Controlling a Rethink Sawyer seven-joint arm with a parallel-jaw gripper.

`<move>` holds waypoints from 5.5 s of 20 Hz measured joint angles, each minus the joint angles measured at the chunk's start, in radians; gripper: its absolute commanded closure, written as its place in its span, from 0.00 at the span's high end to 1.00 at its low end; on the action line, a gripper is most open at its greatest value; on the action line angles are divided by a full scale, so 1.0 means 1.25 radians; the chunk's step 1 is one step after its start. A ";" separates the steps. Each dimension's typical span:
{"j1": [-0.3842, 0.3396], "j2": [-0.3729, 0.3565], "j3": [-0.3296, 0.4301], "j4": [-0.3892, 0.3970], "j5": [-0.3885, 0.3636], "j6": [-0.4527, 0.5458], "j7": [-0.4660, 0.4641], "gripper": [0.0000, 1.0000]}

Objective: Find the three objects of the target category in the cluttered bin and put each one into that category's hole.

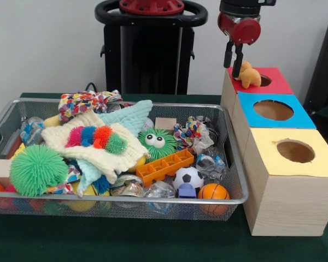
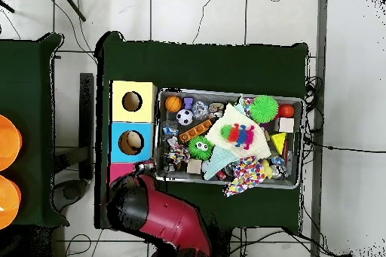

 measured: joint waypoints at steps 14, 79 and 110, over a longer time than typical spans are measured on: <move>0.000 0.000 0.018 0.034 0.000 -0.023 0.000 1.00; 0.054 0.000 0.019 0.053 0.000 -0.063 0.000 1.00; 0.074 0.020 0.019 0.053 0.011 -0.097 0.000 1.00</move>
